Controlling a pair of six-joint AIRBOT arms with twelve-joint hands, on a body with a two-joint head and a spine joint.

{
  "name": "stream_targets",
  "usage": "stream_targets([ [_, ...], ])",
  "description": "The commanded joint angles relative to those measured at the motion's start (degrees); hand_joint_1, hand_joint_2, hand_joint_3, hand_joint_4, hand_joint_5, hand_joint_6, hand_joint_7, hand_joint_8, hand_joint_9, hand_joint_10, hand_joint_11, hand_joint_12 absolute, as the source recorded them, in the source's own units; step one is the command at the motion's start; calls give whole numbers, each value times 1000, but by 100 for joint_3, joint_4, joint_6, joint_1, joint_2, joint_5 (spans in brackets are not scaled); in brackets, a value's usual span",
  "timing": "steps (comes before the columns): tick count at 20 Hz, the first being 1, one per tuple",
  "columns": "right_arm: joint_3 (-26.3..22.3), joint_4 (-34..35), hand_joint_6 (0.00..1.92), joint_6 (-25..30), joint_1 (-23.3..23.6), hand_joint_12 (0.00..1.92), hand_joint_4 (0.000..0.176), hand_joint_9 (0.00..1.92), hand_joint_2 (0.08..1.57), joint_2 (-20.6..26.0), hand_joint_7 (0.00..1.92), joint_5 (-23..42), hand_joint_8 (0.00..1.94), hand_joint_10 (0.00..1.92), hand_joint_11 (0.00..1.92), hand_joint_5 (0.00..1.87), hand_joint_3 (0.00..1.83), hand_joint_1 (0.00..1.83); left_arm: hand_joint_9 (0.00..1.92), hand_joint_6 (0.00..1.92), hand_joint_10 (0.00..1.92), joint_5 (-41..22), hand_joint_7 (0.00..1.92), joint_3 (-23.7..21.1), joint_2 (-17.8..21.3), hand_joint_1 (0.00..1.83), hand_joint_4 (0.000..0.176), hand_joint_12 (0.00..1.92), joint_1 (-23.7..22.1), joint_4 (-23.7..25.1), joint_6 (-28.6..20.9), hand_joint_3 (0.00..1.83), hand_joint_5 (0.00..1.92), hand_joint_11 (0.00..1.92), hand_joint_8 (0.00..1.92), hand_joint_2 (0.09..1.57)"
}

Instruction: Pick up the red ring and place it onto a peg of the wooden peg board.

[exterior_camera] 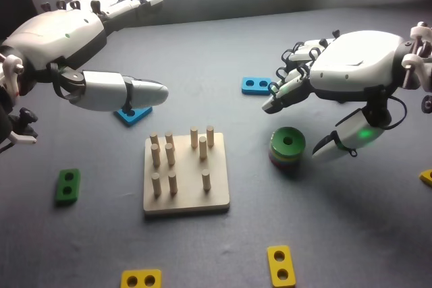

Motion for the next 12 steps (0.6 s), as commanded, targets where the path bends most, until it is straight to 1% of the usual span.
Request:
stream_targets([
  [1,18,107,12,76,2,1582,57,0,957,-26,421,400,13,1033,0,483,0,808,47,0,1,-672,57,-5,32,456,173,263,-80,29,-25,0,97,0,0,963],
  [3,47,78,11,85,-26,1536,57,0,960,-48,422,353,13,993,0,486,1,787,44,1,0,-672,56,-1,32,444,176,245,-84,29,-25,0,98,0,0,953],
  [4,68,76,9,85,-29,1528,61,0,966,-61,417,333,10,984,0,484,4,790,43,2,0,-672,55,-1,32,467,176,246,-84,29,-25,0,101,0,0,961],
  [5,93,76,6,86,-29,1527,75,0,970,-75,414,321,9,981,0,478,5,788,42,0,0,-672,52,-1,32,455,176,251,-84,29,-25,2,95,0,0,966],
  [6,120,76,4,86,-27,1538,80,0,972,-91,414,306,9,990,0,475,4,796,43,1,0,-673,56,-1,31,460,176,251,-84,29,-25,1,96,0,2,966],
  [7,140,76,6,87,-25,1556,77,0,968,-106,416,294,9,1004,0,482,1,814,39,0,1,-673,54,-1,31,457,176,229,-84,29,-25,1,94,0,1,969],
  [9,163,76,6,89,-29,1590,81,1,970,-133,418,283,10,1011,0,486,2,800,39,1,1,-673,57,-1,31,455,176,218,-92,30,-25,0,98,0,1,967],
  [10,164,76,6,89,-34,1588,70,0,973,-139,419,276,10,1010,0,484,3,811,40,2,2,-673,57,-1,32,460,176,216,-97,31,-25,2,99,0,1,971],
  [11,169,76,5,89,-41,1602,68,0,971,-146,422,270,11,1020,0,485,1,818,32,0,1,-674,49,-1,32,462,176,202,-106,32,-25,1,95,0,1,973],
  [12,176,76,10,89,-44,1609,62,0,965,-154,432,264,15,1027,0,496,0,836,38,0,2,-674,54,-1,33,448,174,231,-111,35,-25,1,93,0,1,976],
])
